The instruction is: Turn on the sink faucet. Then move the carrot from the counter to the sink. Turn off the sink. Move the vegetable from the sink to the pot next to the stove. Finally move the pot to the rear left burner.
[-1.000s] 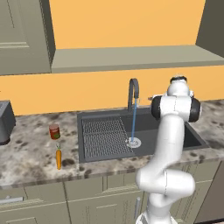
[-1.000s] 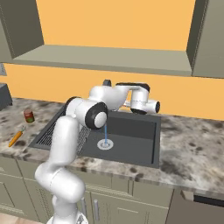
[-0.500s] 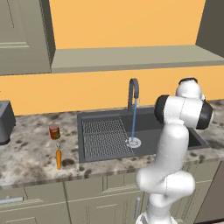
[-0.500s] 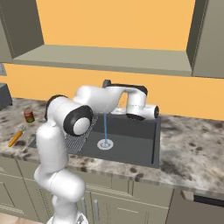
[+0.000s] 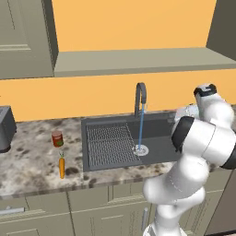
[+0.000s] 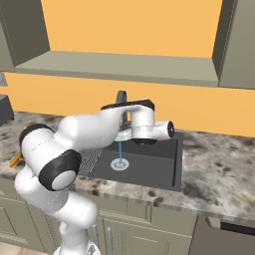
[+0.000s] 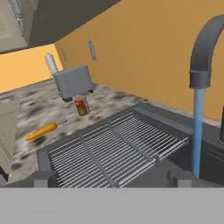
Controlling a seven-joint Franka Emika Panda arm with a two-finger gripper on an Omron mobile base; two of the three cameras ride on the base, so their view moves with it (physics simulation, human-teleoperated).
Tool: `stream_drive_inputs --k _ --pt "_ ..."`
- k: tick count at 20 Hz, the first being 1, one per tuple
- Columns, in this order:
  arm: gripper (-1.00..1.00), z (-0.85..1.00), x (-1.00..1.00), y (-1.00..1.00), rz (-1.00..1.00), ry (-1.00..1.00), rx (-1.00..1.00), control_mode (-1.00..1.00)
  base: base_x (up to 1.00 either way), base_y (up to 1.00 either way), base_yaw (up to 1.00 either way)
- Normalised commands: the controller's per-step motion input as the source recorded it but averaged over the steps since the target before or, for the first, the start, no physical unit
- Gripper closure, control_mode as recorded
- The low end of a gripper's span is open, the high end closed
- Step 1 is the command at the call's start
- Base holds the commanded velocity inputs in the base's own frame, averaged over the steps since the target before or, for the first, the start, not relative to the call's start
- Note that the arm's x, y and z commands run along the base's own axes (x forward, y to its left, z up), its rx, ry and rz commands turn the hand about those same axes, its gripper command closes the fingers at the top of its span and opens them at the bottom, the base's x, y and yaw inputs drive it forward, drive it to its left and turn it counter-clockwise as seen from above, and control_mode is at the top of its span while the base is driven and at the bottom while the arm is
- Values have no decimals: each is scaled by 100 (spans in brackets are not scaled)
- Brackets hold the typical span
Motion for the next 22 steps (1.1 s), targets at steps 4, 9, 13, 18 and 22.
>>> stream_drive_inputs --k 4,9,13,18,22 --pt "-100 26 -94 36 8 -3 -20 -100 0 0 0" --pt "-100 32 -70 58 16 -2 -24 -100 0 0 0" --pt "-100 41 -53 73 20 -1 -26 -100 0 0 0" --pt "-100 41 -45 76 21 -1 -26 -100 0 0 0" --pt "-100 28 -34 74 23 -1 -24 -100 0 0 0"
